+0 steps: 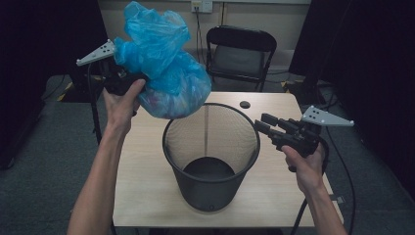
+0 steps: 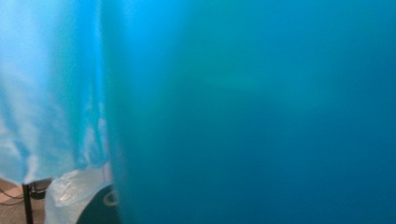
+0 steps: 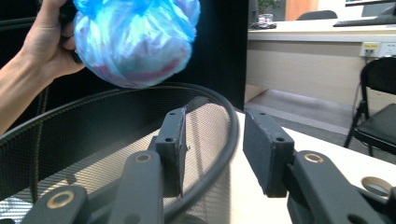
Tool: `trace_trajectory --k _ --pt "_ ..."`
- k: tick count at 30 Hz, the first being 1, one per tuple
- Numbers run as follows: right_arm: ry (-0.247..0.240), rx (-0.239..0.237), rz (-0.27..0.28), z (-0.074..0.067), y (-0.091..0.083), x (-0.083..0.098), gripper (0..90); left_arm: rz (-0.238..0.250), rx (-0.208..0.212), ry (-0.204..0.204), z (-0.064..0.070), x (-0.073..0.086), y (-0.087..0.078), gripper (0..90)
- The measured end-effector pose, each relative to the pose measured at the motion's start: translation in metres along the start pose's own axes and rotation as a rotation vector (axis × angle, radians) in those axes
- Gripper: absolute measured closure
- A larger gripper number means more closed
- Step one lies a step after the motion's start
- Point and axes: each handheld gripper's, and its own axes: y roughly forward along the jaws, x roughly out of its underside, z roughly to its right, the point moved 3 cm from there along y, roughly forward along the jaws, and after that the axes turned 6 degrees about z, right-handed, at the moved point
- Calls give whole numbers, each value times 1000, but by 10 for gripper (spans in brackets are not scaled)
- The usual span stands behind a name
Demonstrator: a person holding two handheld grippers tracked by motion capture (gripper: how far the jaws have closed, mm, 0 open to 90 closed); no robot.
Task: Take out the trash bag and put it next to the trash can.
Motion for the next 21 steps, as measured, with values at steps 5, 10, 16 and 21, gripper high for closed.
trace_trajectory --k 5,10,16,21 --pt "8 25 -1 9 -7 6 600 -4 -26 -1 -11 1 -3 832" --pt "25 42 -7 18 -10 17 589 -14 -79 4 -23 1 -10 832" --pt "31 44 -14 20 -11 28 528 -33 -117 -9 -37 17 -17 831" --pt "36 39 -27 20 -15 36 448 -55 -141 -31 -45 36 -18 830"
